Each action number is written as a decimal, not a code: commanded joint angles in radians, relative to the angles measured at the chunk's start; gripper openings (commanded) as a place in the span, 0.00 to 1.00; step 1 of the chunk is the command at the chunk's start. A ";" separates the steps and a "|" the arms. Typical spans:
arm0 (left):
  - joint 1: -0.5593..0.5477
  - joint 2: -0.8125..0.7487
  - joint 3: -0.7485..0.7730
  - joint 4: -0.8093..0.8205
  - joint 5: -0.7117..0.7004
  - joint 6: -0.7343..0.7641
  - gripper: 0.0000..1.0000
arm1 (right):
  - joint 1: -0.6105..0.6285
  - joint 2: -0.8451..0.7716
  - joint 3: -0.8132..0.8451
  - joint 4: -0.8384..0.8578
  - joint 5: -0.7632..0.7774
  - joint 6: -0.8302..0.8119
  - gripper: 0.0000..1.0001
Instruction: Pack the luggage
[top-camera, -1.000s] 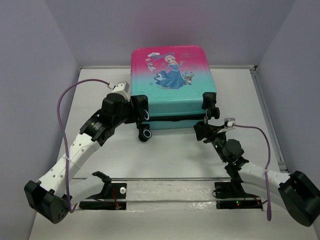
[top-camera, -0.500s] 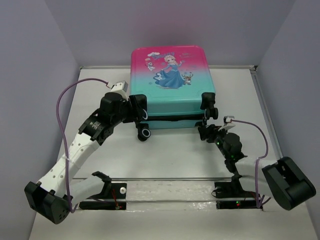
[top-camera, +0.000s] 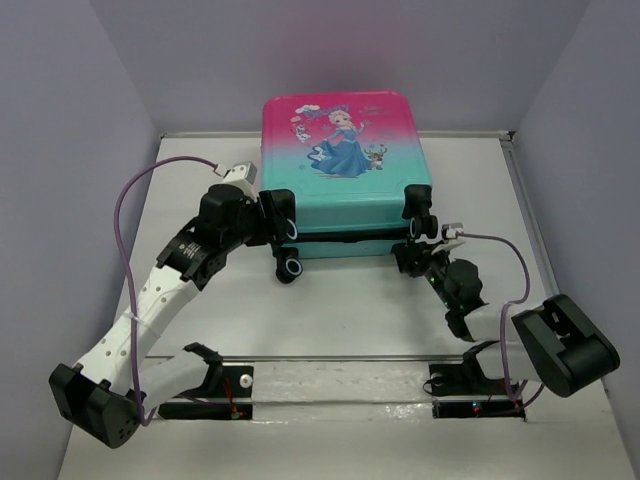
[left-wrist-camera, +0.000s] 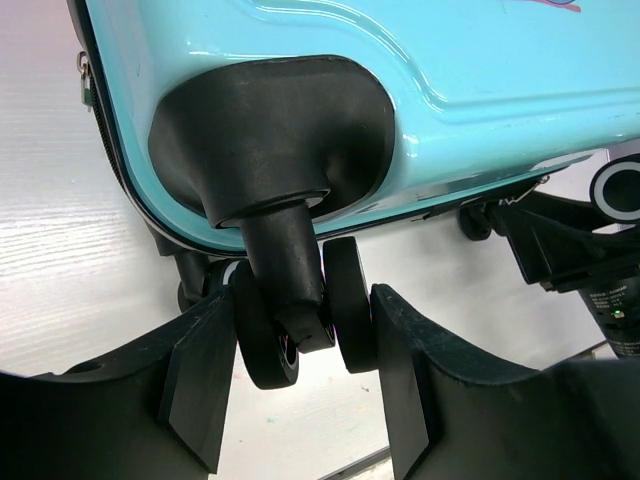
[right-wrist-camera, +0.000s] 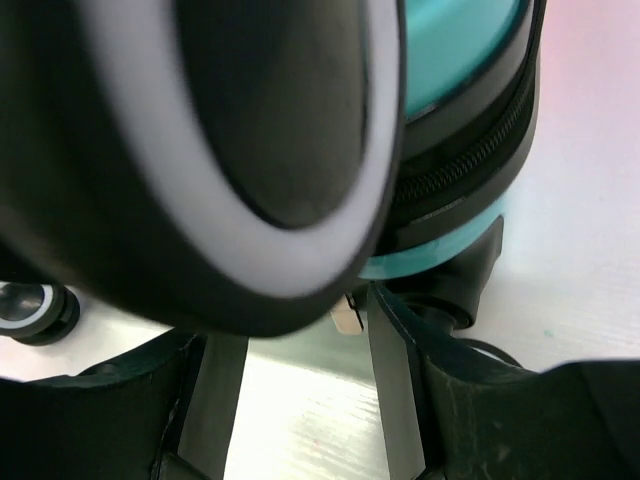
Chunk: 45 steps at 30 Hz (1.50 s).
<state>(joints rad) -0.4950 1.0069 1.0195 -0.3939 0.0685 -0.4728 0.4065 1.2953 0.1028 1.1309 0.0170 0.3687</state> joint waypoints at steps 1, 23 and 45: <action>-0.013 -0.105 0.062 0.425 0.151 0.025 0.06 | -0.001 -0.053 0.054 0.027 0.000 -0.080 0.56; -0.013 -0.094 0.007 0.458 0.201 0.000 0.06 | -0.001 0.102 0.055 0.175 0.026 -0.060 0.07; -0.103 0.055 0.025 0.690 0.375 -0.156 0.06 | 0.759 0.637 0.644 0.115 0.140 0.015 0.07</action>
<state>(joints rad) -0.5518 1.0729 0.9146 -0.1913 0.2394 -0.6327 1.0721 1.8896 0.6312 1.2297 0.3389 0.3660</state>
